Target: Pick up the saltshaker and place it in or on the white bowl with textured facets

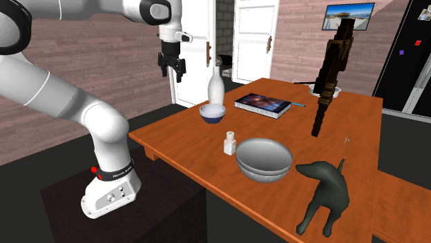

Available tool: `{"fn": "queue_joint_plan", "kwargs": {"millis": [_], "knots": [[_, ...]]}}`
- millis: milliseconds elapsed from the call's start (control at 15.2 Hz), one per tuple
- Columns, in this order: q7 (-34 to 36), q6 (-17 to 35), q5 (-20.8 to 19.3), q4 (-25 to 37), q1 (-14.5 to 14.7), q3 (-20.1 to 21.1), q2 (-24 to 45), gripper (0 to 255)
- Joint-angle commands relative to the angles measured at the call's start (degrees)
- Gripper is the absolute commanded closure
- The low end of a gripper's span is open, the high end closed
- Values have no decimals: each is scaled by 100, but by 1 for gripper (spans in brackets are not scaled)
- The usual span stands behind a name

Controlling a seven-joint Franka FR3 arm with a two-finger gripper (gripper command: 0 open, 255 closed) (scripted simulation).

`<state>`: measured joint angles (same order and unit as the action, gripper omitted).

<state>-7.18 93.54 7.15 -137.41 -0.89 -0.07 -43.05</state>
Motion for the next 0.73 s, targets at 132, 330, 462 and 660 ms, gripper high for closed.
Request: {"fn": "queue_joint_plan", "kwargs": {"millis": [132, 330, 462, 660], "knots": [[-200, 225, -194, -236, -107, -143, -39, 0], [-496, 585, -490, -550, -281, -370, -48, 0], [-690, 843, -690, -730, -405, -530, -19, 0], [-978, 1254, -988, -955, -598, -782, 82, 0]]}}
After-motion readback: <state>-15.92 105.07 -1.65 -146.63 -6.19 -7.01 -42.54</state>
